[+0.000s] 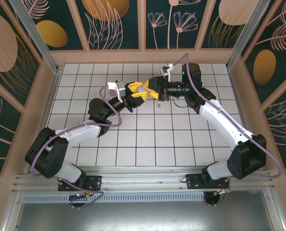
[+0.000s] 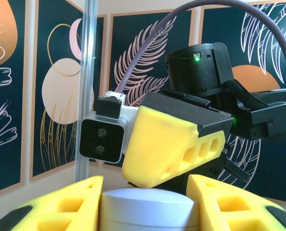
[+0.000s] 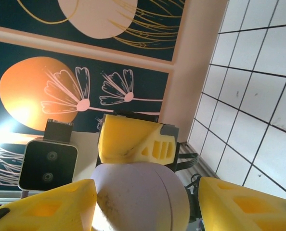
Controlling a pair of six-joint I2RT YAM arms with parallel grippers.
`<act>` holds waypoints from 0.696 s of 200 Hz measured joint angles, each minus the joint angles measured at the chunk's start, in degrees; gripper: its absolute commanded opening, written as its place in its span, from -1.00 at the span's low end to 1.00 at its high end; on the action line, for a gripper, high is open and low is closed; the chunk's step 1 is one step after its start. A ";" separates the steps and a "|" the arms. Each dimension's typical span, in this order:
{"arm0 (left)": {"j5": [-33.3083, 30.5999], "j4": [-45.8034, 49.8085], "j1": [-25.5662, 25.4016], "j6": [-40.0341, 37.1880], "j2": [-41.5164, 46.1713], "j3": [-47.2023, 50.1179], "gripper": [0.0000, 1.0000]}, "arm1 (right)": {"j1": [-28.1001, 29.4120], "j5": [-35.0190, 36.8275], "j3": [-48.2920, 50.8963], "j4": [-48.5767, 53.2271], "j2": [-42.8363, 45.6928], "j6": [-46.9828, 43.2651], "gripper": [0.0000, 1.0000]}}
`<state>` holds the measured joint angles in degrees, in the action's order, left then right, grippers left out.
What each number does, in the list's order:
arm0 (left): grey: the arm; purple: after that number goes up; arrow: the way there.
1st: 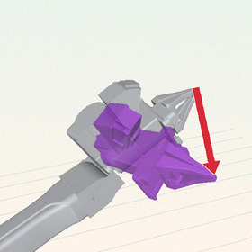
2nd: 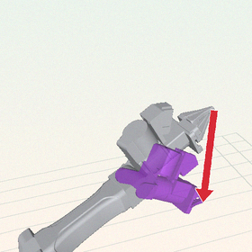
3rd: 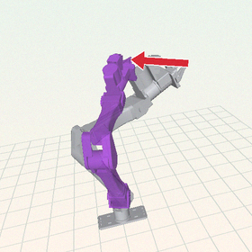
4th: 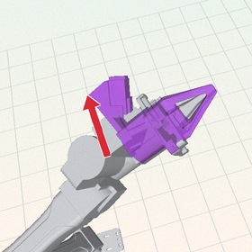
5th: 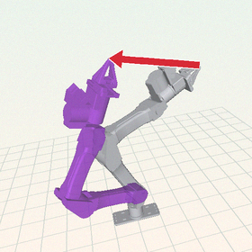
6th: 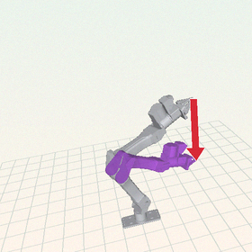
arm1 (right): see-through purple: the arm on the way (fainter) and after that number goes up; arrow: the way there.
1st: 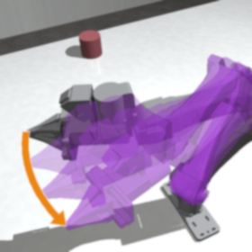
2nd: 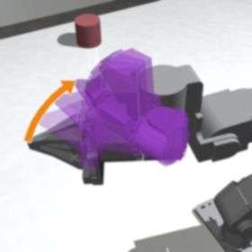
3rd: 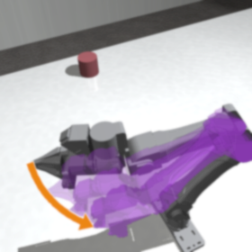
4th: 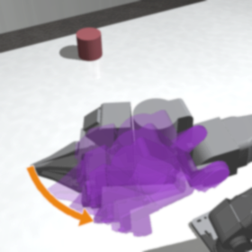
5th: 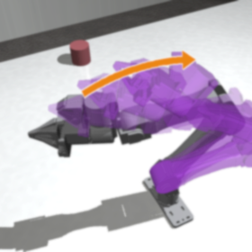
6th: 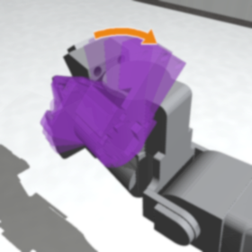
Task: Insert wireless bluetooth earbuds into charging case
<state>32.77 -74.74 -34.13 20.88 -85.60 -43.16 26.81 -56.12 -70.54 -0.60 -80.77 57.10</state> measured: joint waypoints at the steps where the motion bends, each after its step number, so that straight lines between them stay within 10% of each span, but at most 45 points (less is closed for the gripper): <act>1: 0.00 -0.04 0.00 0.00 -0.02 0.00 -0.66 | 0.04 -0.02 0.00 -0.09 -0.02 0.11 0.13; 62: -0.46 -3.98 0.66 -0.04 -1.95 -0.39 -0.48 | 0.02 -0.50 0.00 -4.13 -0.94 4.72 -0.55; 106: -1.09 0.90 0.61 -2.78 -1.18 -0.46 0.27 | -0.20 0.70 0.20 -3.34 -1.05 4.26 -0.69; 139: -3.65 14.38 0.61 -5.73 1.60 -0.48 0.38 | -0.61 2.58 1.97 -3.10 -0.96 3.19 -0.70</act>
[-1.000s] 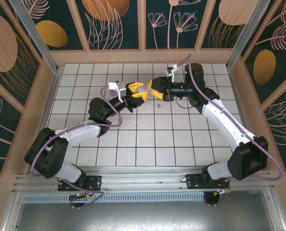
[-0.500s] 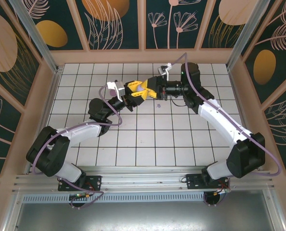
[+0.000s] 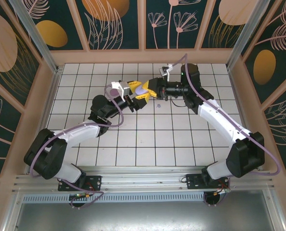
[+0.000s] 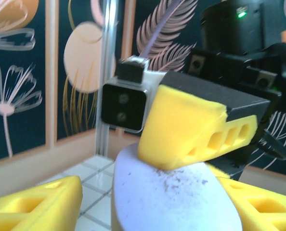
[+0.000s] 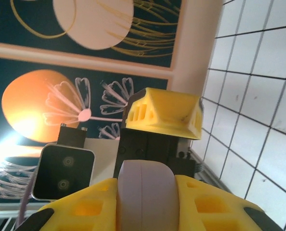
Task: Insert wireless bluetooth earbuds into charging case
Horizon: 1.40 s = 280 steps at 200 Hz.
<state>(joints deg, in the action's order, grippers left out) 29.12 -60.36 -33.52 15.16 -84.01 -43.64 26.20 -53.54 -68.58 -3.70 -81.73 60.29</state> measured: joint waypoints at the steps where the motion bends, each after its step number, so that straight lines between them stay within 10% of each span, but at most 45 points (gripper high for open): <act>1: -0.07 0.61 0.09 -0.09 0.17 0.00 0.38 | -0.02 0.07 0.09 0.02 0.02 -0.02 -0.70; 217: 10.05 4.74 4.26 0.20 -1.55 1.42 0.25 | -1.16 5.53 11.37 -13.73 0.92 8.26 -0.70; 280: 10.95 3.87 3.32 0.70 -3.52 -0.50 -0.18 | -0.90 5.55 11.37 -13.88 0.92 8.61 -0.70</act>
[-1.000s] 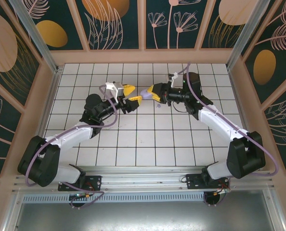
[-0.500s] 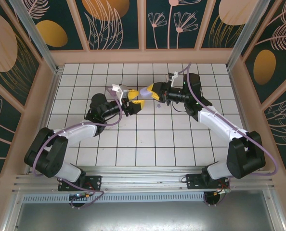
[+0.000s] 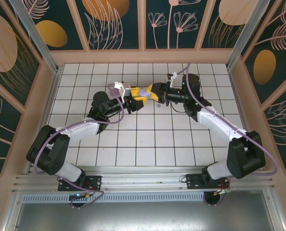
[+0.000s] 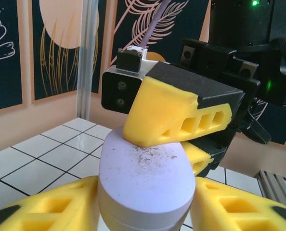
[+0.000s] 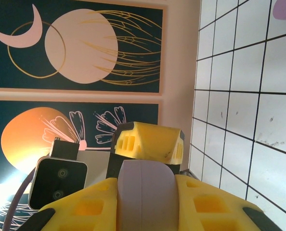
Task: Insert wireless bluetooth earbuds into charging case
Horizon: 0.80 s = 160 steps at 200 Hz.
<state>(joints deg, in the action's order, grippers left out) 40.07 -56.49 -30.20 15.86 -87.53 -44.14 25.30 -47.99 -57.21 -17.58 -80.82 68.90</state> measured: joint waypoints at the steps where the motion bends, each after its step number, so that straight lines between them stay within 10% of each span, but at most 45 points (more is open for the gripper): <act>1: -0.02 0.02 0.00 -0.04 -0.02 -0.02 -0.19 | 0.00 0.00 0.00 0.00 0.00 0.07 -0.70; 43: -0.02 0.11 0.20 -0.17 -0.28 -0.28 -0.47 | -0.09 0.48 0.00 -0.15 0.00 0.68 -0.69; 82: -0.07 0.11 0.02 -0.07 -0.28 -0.37 -0.04 | -0.02 0.48 0.00 -0.17 0.00 0.70 -0.69; 160: -0.44 0.37 -0.09 -0.57 -0.28 -0.37 -0.38 | 0.02 0.61 0.00 -0.22 0.09 0.74 -0.69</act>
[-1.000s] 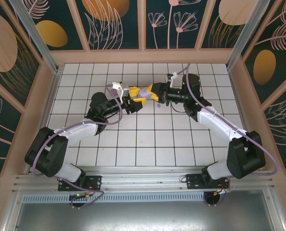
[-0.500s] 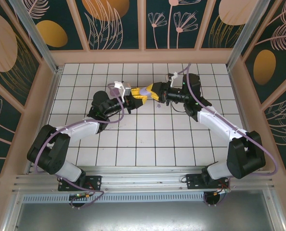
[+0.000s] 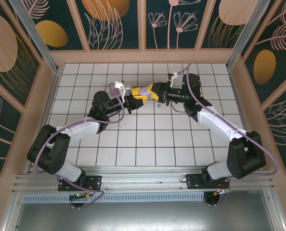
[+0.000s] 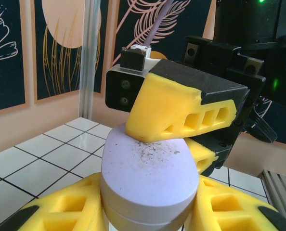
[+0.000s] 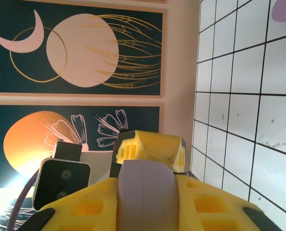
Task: Insert wireless bluetooth earbuds into charging case
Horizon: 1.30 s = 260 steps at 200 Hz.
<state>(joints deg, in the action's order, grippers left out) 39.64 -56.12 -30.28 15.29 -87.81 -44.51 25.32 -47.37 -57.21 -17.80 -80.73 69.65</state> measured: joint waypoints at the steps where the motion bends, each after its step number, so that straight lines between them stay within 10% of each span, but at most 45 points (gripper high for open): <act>1: 0.00 0.00 0.00 -0.02 0.00 0.00 -0.38 | 0.00 0.00 0.00 0.00 0.00 0.00 -0.68; 69: 0.20 4.98 -0.07 -2.25 1.90 -0.02 -0.70 | -1.60 2.14 0.79 2.25 3.30 -4.63 0.25; 183: 14.19 32.13 3.56 -13.92 13.42 -5.11 -0.78 | 3.06 4.96 -7.91 28.35 13.97 -65.48 0.45; 260: 16.98 39.19 3.74 -16.39 14.05 -6.34 -0.79 | 7.91 5.51 -12.37 37.81 7.65 -81.24 0.44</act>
<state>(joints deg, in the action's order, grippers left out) 56.62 -16.93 -26.55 -1.10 -73.76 -50.85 33.23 -41.87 -69.58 20.01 -73.08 -11.60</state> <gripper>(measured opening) 0.327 0.726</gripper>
